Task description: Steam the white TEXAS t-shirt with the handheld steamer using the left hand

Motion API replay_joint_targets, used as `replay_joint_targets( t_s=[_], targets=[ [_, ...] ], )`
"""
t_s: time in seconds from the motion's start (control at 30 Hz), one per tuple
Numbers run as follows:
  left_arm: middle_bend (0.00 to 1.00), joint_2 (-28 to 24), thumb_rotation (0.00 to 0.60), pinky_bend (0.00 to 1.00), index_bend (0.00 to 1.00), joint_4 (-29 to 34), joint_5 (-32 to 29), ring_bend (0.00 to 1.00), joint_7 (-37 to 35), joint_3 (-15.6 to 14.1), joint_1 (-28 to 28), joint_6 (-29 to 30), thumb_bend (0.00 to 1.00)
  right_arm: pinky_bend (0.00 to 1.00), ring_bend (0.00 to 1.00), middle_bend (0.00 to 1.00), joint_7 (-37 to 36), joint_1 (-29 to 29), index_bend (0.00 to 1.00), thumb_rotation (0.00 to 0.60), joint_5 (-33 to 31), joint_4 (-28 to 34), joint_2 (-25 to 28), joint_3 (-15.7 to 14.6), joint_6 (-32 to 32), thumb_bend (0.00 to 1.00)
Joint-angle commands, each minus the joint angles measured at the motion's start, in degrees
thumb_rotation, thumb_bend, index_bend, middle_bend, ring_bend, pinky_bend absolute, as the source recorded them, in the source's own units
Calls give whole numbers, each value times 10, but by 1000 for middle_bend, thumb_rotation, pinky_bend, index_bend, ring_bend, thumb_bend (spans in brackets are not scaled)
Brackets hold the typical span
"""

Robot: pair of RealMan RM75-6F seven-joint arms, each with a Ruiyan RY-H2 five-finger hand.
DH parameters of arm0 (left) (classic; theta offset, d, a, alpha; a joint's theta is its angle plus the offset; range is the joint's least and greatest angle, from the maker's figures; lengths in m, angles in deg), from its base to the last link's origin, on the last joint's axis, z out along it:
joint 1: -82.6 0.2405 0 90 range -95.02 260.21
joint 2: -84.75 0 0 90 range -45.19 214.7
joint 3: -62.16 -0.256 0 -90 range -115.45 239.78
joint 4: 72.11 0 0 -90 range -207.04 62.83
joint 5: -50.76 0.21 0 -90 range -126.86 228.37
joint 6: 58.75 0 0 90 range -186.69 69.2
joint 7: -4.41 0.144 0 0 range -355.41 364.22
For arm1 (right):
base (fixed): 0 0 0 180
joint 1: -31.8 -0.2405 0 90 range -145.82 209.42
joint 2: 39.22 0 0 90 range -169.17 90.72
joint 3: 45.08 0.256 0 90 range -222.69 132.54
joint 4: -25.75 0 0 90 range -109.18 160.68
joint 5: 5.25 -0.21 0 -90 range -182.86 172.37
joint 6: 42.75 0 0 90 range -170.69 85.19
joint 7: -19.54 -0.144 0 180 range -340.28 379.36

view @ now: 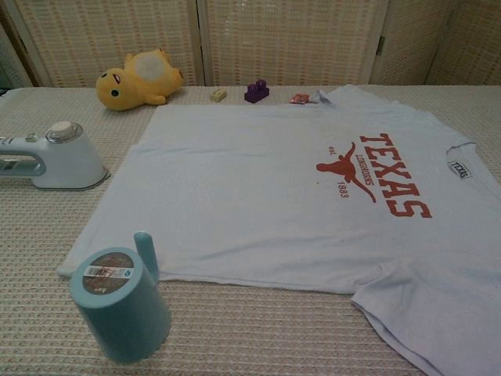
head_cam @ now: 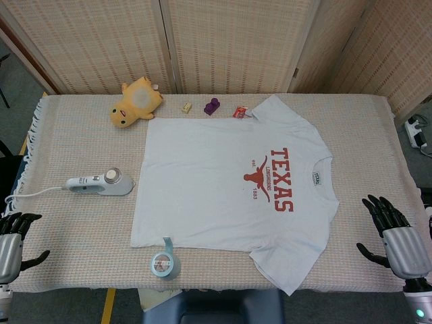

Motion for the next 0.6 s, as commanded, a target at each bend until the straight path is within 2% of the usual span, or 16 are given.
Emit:
replay_joint_targets(
  t_s=[0.03,0.33,0.47,0.6],
  targets=[
    [277,0,600,178,279,0,0,177,1,1,-1,-1,126,171,0,44,-2,1,0,600,2,-1,0,0,-1,169],
    [289,-1,600,181,285,4,-2,186,-2,11,-6,-9,126,171,0,44,-13,5,0,600,6,3,8,1,-7,168],
    [303,4,600,197,291,-6,-3,197,-8,35,-35,-32,126,171,0,44,-11,5,0,600,7,6,14,5,-11,170],
    [302,16,600,202,295,-18,-35,196,0,70,-90,-99,126,170,0,44,-9,3,0,600,13,12,19,8,-14,168]
  ],
)
